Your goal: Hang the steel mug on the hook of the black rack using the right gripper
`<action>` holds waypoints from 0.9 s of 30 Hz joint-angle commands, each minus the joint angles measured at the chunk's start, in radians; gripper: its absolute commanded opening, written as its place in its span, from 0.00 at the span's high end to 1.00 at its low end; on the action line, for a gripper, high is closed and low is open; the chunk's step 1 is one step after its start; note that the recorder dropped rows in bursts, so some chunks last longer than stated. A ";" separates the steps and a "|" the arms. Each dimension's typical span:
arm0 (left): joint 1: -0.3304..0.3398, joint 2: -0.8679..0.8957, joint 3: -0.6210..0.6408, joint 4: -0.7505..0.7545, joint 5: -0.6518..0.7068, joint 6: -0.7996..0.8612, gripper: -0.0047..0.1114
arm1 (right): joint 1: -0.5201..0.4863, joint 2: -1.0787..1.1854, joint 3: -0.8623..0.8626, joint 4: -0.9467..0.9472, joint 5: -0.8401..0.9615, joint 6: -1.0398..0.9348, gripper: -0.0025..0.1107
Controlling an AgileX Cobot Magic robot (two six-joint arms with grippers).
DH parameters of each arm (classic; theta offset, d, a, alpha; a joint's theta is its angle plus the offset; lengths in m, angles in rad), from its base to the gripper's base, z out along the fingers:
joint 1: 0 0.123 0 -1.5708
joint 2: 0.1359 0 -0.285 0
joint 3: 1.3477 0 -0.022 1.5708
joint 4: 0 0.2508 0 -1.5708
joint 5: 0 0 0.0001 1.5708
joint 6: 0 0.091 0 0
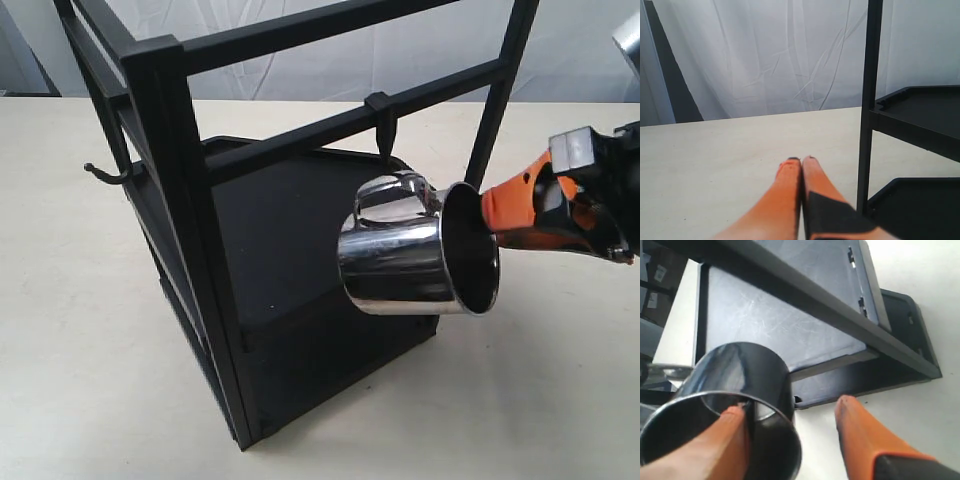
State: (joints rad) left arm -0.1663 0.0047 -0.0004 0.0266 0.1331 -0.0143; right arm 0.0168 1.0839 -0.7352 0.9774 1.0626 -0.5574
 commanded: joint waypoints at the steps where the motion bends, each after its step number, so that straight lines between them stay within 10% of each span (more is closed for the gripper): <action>1: -0.005 -0.005 0.000 0.005 -0.005 -0.002 0.95 | -0.005 -0.093 -0.001 -0.137 -0.049 0.103 0.54; 15: -0.005 -0.005 0.000 0.005 -0.005 -0.002 0.95 | -0.005 -0.384 -0.001 -0.277 -0.056 0.173 0.55; 21: -0.005 -0.005 0.000 0.005 -0.005 -0.002 0.95 | -0.005 -0.448 -0.001 -0.339 -0.015 0.199 0.98; 27: -0.005 -0.005 0.000 0.005 -0.005 -0.002 0.95 | -0.005 -0.525 -0.001 -0.431 -0.078 0.229 0.98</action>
State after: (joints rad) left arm -0.1663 0.0047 -0.0004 0.0266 0.1331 -0.0143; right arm 0.0150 0.5931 -0.7352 0.5639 1.0047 -0.3402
